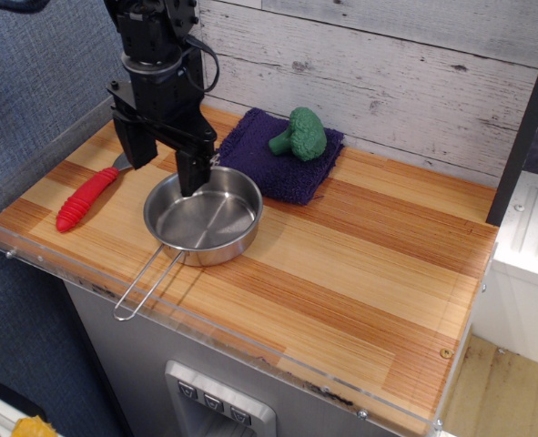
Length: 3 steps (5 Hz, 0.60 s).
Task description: Pick up the pot and place it in front of the purple cloth
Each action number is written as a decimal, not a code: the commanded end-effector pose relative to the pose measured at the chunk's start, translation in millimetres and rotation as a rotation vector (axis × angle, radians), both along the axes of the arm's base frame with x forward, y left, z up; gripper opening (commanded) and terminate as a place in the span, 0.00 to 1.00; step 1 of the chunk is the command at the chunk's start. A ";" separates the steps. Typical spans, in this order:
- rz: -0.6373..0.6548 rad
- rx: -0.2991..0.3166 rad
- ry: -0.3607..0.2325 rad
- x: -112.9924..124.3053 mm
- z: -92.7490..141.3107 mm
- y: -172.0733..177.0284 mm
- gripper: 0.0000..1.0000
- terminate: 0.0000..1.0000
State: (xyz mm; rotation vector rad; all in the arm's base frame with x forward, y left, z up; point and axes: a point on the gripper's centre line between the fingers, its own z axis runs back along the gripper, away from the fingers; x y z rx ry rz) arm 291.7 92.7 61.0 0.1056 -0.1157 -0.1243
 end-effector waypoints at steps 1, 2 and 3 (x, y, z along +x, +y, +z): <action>-0.020 -0.098 -0.071 6.8 17.1 -56.9 1.00 0.00; -0.066 -0.103 -0.069 9.2 19.0 -82.7 1.00 0.00; -0.081 -0.053 -0.075 7.4 29.0 -96.4 1.00 0.00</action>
